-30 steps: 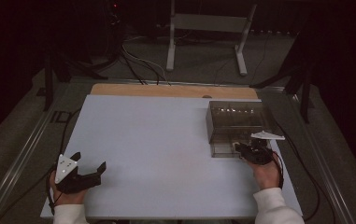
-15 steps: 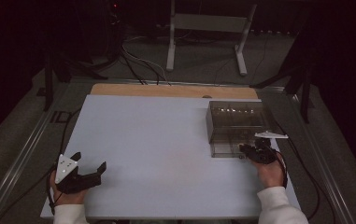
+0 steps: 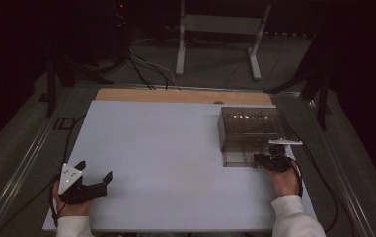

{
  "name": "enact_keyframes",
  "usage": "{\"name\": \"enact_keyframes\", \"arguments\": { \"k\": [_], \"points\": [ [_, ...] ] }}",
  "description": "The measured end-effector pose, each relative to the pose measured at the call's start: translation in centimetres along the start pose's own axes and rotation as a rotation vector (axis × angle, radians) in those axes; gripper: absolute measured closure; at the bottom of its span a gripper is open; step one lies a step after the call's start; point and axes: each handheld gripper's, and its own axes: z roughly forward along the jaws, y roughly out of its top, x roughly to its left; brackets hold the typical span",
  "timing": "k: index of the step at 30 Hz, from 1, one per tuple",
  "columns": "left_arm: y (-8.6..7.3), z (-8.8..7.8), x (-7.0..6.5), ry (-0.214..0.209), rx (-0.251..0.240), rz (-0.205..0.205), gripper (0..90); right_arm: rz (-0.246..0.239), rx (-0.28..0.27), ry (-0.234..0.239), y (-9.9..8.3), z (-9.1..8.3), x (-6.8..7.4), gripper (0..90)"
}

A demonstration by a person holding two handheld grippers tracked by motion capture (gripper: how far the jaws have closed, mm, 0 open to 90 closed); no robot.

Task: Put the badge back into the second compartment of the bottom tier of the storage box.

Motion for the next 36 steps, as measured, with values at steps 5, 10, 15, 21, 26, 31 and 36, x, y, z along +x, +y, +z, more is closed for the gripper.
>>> {"name": "enact_keyframes", "arguments": {
  "k": [5,10,15,21,26,31,36],
  "points": [
    [0.0,0.0,0.0,0.000,0.000,-0.002,0.7,0.002,0.007,0.008,0.0,0.5,0.0,80.1],
    [0.0,0.0,0.0,0.000,0.000,-0.001,0.7,0.013,0.018,0.009,0.1,0.7,-0.3,79.2],
    [0.0,0.0,0.0,0.000,0.001,-0.002,0.7,0.015,0.013,-0.014,0.1,0.7,-0.5,69.7],
    [0.0,0.0,0.0,0.000,0.000,-0.002,0.7,0.016,-0.041,-0.031,0.2,-0.1,-0.5,55.8],
    [0.0,0.0,0.0,0.000,0.000,-0.002,0.7,-0.013,-0.090,-0.043,0.2,-0.8,0.0,44.9],
    [0.0,0.0,0.0,0.000,0.001,-0.001,0.7,-0.037,-0.133,-0.040,0.2,-1.4,0.5,35.1],
    [0.0,0.0,0.0,0.000,0.000,-0.001,0.7,-0.051,-0.172,-0.035,0.2,-2.0,1.1,23.2]
  ]
}}
